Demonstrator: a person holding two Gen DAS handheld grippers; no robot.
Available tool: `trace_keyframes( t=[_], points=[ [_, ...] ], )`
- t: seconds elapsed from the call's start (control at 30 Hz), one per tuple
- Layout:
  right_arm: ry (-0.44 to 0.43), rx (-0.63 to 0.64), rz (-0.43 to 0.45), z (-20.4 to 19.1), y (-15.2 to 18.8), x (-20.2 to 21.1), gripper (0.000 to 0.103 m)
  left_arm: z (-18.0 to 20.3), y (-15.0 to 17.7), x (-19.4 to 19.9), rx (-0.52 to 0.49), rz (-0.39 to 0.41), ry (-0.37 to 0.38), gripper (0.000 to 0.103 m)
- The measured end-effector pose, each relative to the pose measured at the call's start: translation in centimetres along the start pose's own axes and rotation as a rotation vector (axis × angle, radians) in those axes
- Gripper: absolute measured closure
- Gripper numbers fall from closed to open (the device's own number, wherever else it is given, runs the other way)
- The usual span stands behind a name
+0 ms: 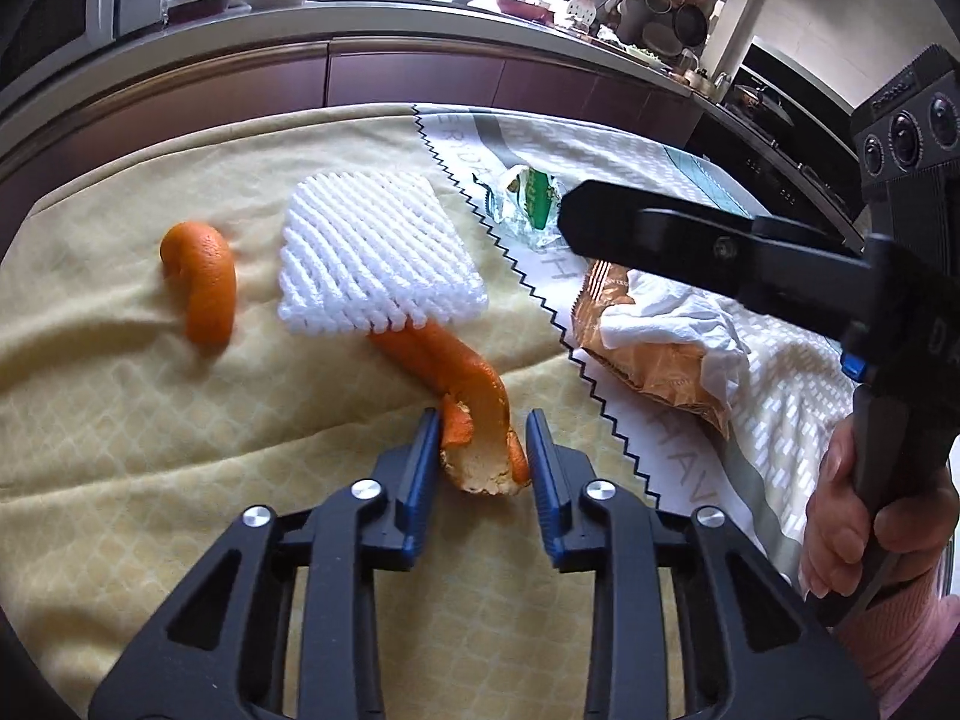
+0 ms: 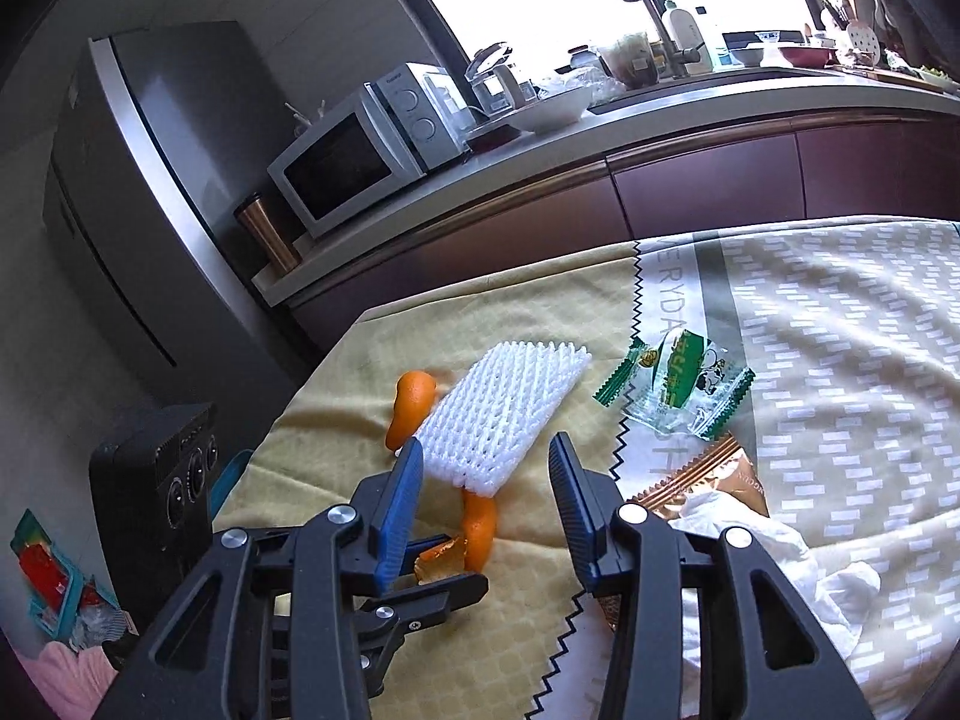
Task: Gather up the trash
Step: 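Grasp the orange peel with the left tool while the right tool grasps the white foam net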
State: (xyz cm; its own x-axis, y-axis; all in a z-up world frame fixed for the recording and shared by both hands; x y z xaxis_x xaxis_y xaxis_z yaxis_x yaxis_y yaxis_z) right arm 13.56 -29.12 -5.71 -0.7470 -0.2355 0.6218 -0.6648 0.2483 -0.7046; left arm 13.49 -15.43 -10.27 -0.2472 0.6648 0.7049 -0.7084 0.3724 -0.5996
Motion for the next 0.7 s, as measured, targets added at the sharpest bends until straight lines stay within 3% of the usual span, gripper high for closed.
trace_keyframes(
  t=[0.23,0.37,0.43,0.7],
  points=[
    [-0.009,-0.003,-0.063,-0.6,-0.1,-2.6,0.061,-1.1,0.2,0.9,0.041,0.026,0.015,0.087],
    [-0.002,0.0,-0.091,-1.2,-0.1,-4.0,0.059,-1.5,0.5,2.0,0.043,0.043,0.018,0.088],
    [-0.003,-0.007,-0.106,-1.3,-0.2,-4.5,0.051,-1.7,0.7,2.6,0.039,0.051,0.012,0.088],
    [-0.045,-0.046,-0.19,-2.0,0.2,-7.1,0.05,-2.4,1.7,4.4,0.044,0.062,0.005,0.088]
  ],
)
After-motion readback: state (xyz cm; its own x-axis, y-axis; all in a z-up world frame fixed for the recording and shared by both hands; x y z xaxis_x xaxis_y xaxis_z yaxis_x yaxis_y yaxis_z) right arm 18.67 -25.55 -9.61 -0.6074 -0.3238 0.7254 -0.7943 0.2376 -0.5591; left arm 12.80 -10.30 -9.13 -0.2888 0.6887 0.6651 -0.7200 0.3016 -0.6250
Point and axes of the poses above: each gripper's, at about its wrist camera, not at the fingertips, and x roughly against the way its jaws point, z to its right, y to its underside, the point moved 3 cm from there along -x, roughly the way its jaws point, and after that the axes turned 11 degrees about y, right-handed, at the moved point
